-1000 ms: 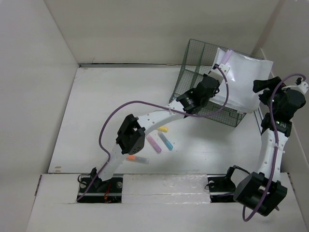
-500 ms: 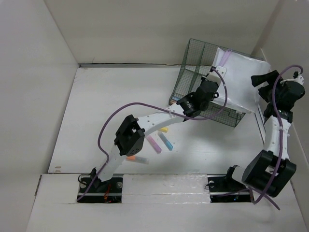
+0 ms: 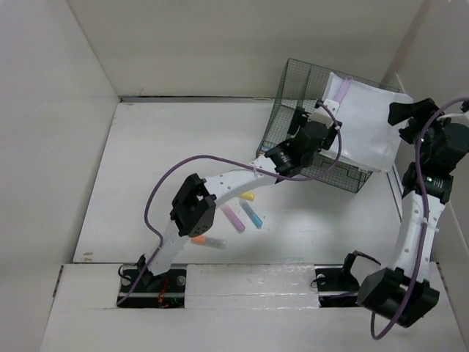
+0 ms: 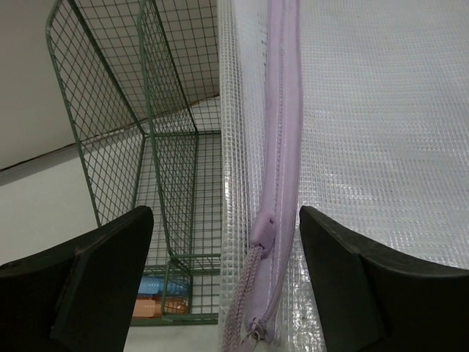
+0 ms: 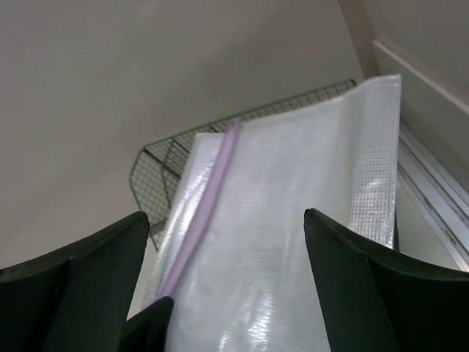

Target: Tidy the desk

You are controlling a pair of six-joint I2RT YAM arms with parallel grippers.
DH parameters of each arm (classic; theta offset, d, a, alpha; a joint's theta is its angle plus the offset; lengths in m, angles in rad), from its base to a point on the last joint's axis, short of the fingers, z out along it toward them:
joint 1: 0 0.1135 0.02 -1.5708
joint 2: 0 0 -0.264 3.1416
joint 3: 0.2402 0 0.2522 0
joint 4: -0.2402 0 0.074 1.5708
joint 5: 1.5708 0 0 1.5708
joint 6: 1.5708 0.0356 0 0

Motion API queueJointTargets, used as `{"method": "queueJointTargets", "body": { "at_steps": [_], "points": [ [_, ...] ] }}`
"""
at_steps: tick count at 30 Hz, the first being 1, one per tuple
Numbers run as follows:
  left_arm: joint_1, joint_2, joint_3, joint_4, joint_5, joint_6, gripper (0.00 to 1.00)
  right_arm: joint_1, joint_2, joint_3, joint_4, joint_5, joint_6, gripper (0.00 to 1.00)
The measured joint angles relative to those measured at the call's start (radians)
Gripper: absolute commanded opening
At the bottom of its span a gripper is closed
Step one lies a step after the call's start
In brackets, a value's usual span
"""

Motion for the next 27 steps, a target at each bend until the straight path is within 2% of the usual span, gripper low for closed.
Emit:
{"method": "queueJointTargets", "body": {
  "at_steps": [3, 4, 6, 7, 8, 9, 11, 12, 14, 15, 17, 21, 22, 23, 24, 27],
  "points": [
    [0.000, -0.036, -0.003, -0.010, 0.002, -0.003, 0.84, 0.054, -0.063, 0.064, -0.052, 0.011, -0.052, 0.82],
    [0.000, -0.056, -0.010, -0.011, 0.006, -0.003, 0.86, 0.080, -0.075, 0.089, -0.062, 0.011, -0.071, 0.72],
    [0.000, -0.106, -0.027, -0.013, 0.014, -0.016, 0.86, 0.143, -0.094, 0.116, -0.067, 0.008, -0.109, 0.61],
    [0.000, -0.132, -0.035, -0.013, 0.019, -0.023, 0.86, 0.179, -0.106, 0.118, -0.070, 0.008, -0.125, 0.44],
    [0.000, -0.200, -0.056, -0.014, 0.026, -0.037, 0.83, 0.217, -0.116, 0.117, -0.082, 0.010, -0.140, 0.25],
    [0.000, -0.204, -0.057, -0.013, 0.026, -0.039, 0.82, 0.250, -0.123, 0.117, -0.097, 0.010, -0.152, 0.19],
    [0.008, -0.281, -0.094, -0.005, 0.045, -0.069, 0.76, 0.314, -0.141, 0.111, -0.115, 0.008, -0.175, 0.08],
    [0.016, -0.329, -0.130, 0.002, 0.058, -0.098, 0.65, 0.342, -0.152, 0.102, -0.120, 0.008, -0.183, 0.01],
    [0.050, -0.450, -0.231, 0.013, 0.089, -0.173, 0.45, 0.409, -0.181, 0.080, -0.124, -0.008, -0.193, 0.00],
    [0.077, -0.513, -0.299, 0.032, 0.111, -0.214, 0.31, 0.441, -0.196, 0.064, -0.121, -0.019, -0.200, 0.00],
    [0.145, -0.653, -0.465, 0.059, 0.153, -0.320, 0.21, 0.521, -0.225, 0.031, -0.122, -0.049, -0.212, 0.00],
    [0.267, -0.876, -0.827, 0.093, 0.182, -0.508, 0.19, 0.703, -0.256, -0.054, -0.133, -0.071, -0.255, 0.00],
    [0.271, -0.900, -0.893, 0.081, 0.183, -0.542, 0.20, 0.745, -0.256, -0.074, -0.139, -0.060, -0.263, 0.00],
    [0.269, -0.909, -0.947, 0.068, 0.190, -0.571, 0.24, 0.838, -0.255, -0.122, -0.148, -0.039, -0.280, 0.00],
    [0.263, -0.911, -1.004, 0.043, 0.201, -0.600, 0.24, 0.843, -0.255, -0.125, -0.150, -0.037, -0.280, 0.00],
    [0.248, -0.902, -1.157, -0.027, 0.274, -0.676, 0.28, 0.988, -0.229, -0.199, -0.150, 0.015, -0.297, 0.00]
  ]
}}
